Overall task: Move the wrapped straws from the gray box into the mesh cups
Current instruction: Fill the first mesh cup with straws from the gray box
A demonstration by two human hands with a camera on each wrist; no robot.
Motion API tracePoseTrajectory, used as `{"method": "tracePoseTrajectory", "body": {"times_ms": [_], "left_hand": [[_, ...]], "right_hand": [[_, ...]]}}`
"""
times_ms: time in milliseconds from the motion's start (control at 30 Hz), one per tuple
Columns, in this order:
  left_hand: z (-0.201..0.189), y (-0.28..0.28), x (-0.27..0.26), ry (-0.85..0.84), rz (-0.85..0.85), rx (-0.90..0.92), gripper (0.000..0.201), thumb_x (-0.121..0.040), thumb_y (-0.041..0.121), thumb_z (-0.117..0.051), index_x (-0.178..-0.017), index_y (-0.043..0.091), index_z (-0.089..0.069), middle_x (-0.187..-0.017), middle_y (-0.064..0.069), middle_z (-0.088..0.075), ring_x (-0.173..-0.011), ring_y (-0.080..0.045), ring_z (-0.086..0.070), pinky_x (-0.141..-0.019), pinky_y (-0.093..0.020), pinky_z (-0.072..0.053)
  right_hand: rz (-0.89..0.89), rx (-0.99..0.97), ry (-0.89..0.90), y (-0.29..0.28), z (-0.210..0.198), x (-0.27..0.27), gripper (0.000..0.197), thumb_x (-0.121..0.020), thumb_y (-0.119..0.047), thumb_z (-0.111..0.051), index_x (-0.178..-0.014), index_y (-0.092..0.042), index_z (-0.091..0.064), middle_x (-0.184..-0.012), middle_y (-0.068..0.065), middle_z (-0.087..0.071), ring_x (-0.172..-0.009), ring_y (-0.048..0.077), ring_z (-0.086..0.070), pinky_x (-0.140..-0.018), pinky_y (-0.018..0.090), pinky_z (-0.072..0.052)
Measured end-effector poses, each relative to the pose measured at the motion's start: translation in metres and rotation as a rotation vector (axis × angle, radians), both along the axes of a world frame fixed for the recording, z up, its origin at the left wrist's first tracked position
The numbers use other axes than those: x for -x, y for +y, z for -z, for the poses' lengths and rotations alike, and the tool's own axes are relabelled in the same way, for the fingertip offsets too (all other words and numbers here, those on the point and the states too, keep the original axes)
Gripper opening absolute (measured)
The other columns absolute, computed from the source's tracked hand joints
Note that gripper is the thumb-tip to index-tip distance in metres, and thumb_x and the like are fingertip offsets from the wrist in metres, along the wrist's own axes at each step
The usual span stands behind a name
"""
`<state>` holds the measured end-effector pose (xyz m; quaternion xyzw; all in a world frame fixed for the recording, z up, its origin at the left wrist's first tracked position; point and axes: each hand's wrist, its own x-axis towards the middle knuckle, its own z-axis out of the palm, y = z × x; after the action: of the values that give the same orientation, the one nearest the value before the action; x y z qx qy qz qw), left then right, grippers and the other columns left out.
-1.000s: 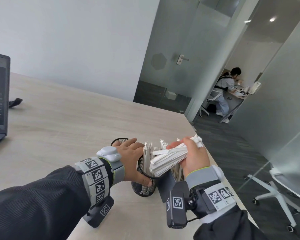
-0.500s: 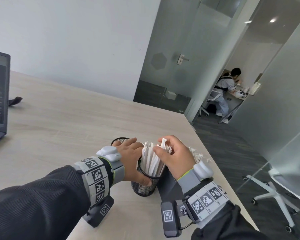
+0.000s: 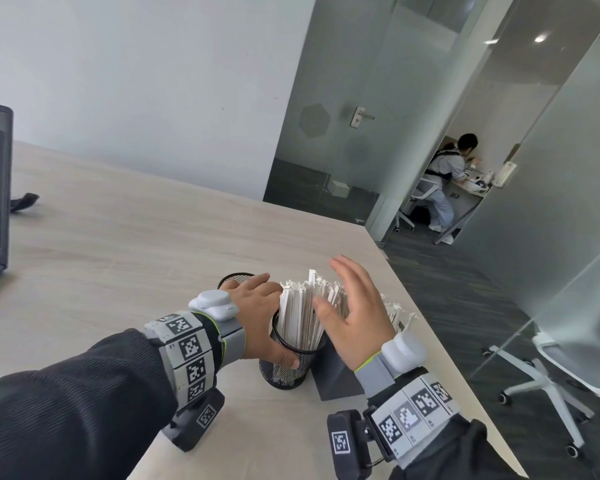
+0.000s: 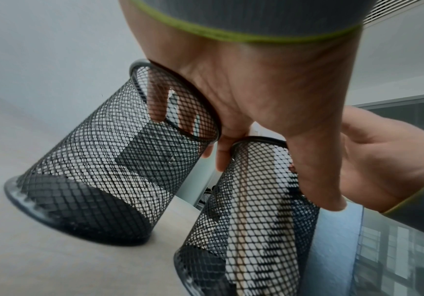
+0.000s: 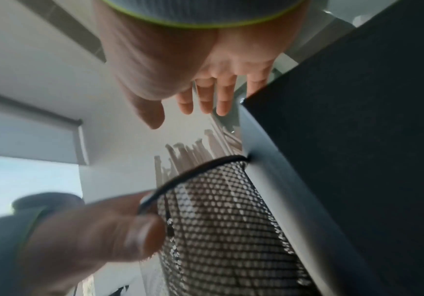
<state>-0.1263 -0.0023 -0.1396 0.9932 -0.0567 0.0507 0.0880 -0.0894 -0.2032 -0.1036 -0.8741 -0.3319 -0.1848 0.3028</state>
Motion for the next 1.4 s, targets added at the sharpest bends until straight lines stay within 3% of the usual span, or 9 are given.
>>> {"method": "tracePoseTrajectory", "body": {"times_ms": [133, 300, 533, 667, 800, 1133, 1233, 1300, 1400], "left_hand": [[-0.002, 0.0, 0.0, 0.018, 0.004, 0.006, 0.12, -0.041, 0.101, -0.045, -0.145, 0.043, -0.028, -0.152, 0.023, -0.031, -0.151, -0.011, -0.008, -0.118, -0.048, -0.019], [-0.006, 0.001, 0.002, 0.044, 0.009, -0.013, 0.121, -0.042, 0.101, -0.043, -0.146, 0.04, -0.028, -0.154, 0.02, -0.03, -0.151, -0.011, -0.007, -0.118, -0.048, -0.02], [-0.008, 0.0, 0.003, 0.06, 0.02, 0.004, 0.118, -0.047, 0.097, -0.047, -0.148, 0.043, -0.02, -0.156, 0.022, -0.026, -0.152, -0.013, -0.005, -0.119, -0.048, -0.018], [-0.006, 0.0, 0.002, 0.051, 0.011, 0.001, 0.117, -0.047, 0.096, -0.047, -0.148, 0.044, -0.02, -0.157, 0.021, -0.025, -0.152, -0.012, -0.006, -0.119, -0.047, -0.018], [-0.005, -0.002, 0.002, 0.058, 0.004, -0.004, 0.118, -0.047, 0.096, -0.048, -0.15, 0.045, -0.021, -0.158, 0.02, -0.023, -0.152, -0.012, -0.005, -0.118, -0.048, -0.017], [-0.005, 0.0, 0.003, 0.046, 0.009, 0.007, 0.122, -0.047, 0.097, -0.049, -0.151, 0.04, -0.021, -0.159, 0.019, -0.023, -0.152, -0.011, -0.005, -0.12, -0.047, -0.016], [-0.005, 0.002, 0.001, 0.036, 0.02, -0.001, 0.123, -0.044, 0.1, -0.046, -0.15, 0.043, -0.022, -0.158, 0.019, -0.026, -0.152, -0.012, -0.007, -0.119, -0.05, -0.016], [-0.003, 0.002, 0.0, 0.031, 0.015, 0.004, 0.123, -0.043, 0.102, -0.044, -0.149, 0.044, -0.022, -0.157, 0.021, -0.027, -0.152, -0.012, -0.007, -0.119, -0.05, -0.016], [-0.002, 0.002, -0.001, 0.031, 0.015, 0.002, 0.123, -0.043, 0.102, -0.043, -0.149, 0.044, -0.022, -0.157, 0.021, -0.027, -0.152, -0.011, -0.007, -0.119, -0.05, -0.015]], "right_hand": [[-0.044, 0.406, 0.028, 0.009, 0.005, 0.007, 0.075, -0.087, -0.066, -0.033, -0.153, -0.031, -0.028, -0.162, -0.014, -0.018, -0.148, 0.006, -0.016, -0.121, 0.041, -0.015], [-0.002, 0.254, 0.004, 0.017, 0.001, 0.006, 0.073, -0.086, -0.064, -0.037, -0.152, -0.033, -0.028, -0.165, -0.013, -0.004, -0.149, 0.007, -0.01, -0.12, 0.032, -0.012], [-0.087, 0.432, 0.037, 0.019, 0.001, 0.004, 0.076, -0.082, -0.069, -0.028, -0.145, -0.03, -0.042, -0.158, -0.01, -0.032, -0.144, 0.012, -0.029, -0.119, 0.043, -0.02], [-0.124, 0.472, 0.016, 0.017, 0.002, 0.006, 0.069, -0.086, -0.066, -0.034, -0.149, -0.041, -0.028, -0.164, -0.013, -0.016, -0.149, 0.013, -0.018, -0.12, 0.04, -0.017], [-0.113, 0.462, 0.02, 0.02, 0.003, 0.009, 0.064, -0.086, -0.065, -0.035, -0.144, -0.039, -0.04, -0.158, -0.014, -0.03, -0.145, 0.014, -0.028, -0.117, 0.046, -0.022], [-0.154, 0.46, 0.023, 0.02, -0.003, 0.005, 0.064, -0.085, -0.061, -0.032, -0.146, -0.043, -0.034, -0.16, -0.015, -0.025, -0.147, 0.008, -0.023, -0.12, 0.039, -0.015], [-0.018, 0.105, 0.006, -0.001, -0.006, -0.005, 0.049, -0.09, -0.048, -0.046, -0.135, -0.03, -0.053, -0.142, -0.01, -0.052, -0.129, 0.005, -0.046, -0.109, 0.029, -0.035], [0.137, -0.124, 0.08, -0.017, -0.009, -0.012, 0.027, -0.091, -0.034, -0.055, -0.114, -0.025, -0.065, -0.116, -0.007, -0.064, -0.101, 0.004, -0.059, -0.088, 0.023, -0.047], [0.344, -0.132, 0.244, -0.038, -0.008, -0.02, 0.005, -0.088, -0.026, -0.062, -0.091, -0.026, -0.066, -0.091, -0.009, -0.066, -0.08, 0.008, -0.06, -0.07, 0.024, -0.044]]}}
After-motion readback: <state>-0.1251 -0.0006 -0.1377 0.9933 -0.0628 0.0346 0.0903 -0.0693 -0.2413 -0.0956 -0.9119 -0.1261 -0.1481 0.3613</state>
